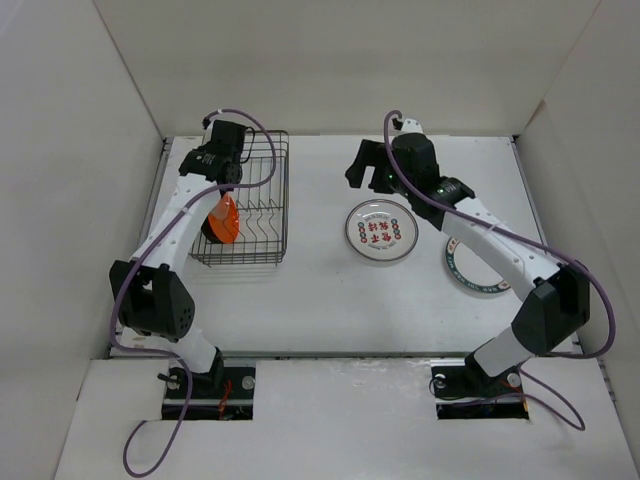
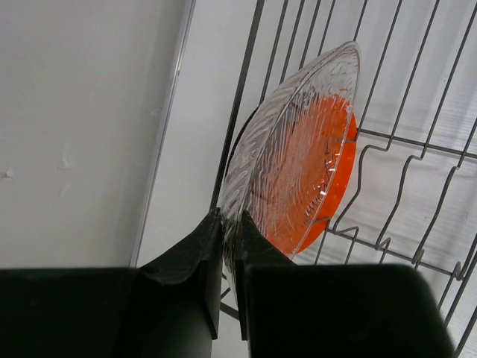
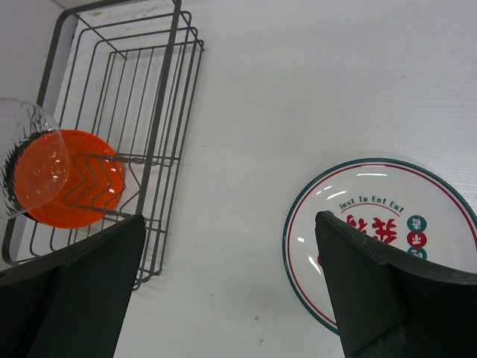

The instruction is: Load the plates into the dish rack

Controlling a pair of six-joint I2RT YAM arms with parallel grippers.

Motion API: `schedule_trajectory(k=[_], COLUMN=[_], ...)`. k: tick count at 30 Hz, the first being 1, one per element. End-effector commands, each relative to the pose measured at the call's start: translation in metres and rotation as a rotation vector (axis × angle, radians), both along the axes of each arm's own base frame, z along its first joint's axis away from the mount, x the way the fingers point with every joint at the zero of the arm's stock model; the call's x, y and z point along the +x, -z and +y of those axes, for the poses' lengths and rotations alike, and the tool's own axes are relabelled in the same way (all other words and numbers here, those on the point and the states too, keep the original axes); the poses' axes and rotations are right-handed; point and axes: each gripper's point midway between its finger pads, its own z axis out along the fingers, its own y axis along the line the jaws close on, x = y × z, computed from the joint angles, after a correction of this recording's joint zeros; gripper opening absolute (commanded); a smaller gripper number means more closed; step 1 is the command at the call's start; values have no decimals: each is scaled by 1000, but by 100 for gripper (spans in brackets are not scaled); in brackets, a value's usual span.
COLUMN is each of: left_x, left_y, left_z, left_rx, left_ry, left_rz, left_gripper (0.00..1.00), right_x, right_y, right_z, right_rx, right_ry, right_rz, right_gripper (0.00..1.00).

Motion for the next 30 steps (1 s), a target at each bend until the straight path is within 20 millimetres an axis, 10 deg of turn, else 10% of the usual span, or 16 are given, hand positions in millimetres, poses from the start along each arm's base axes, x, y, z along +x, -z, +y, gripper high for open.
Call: schedule_trajectory(k=[1, 23, 30], left_x=[4, -2, 0], left_y=[-10, 42, 38], left_z=[-1, -16, -19], left_rx=[-9, -55, -64], left_ry=[-34, 11, 39], left_rz=[-46, 80, 72], left_gripper=[0, 4, 32], right_x=[-3, -4, -3], right_y=[-28, -27, -25], right_z=[-9, -16, -11], right_rx=[30, 42, 48], right_ry=[14, -6, -23], right_rz=[-65, -70, -66], right_gripper=[100, 100, 100])
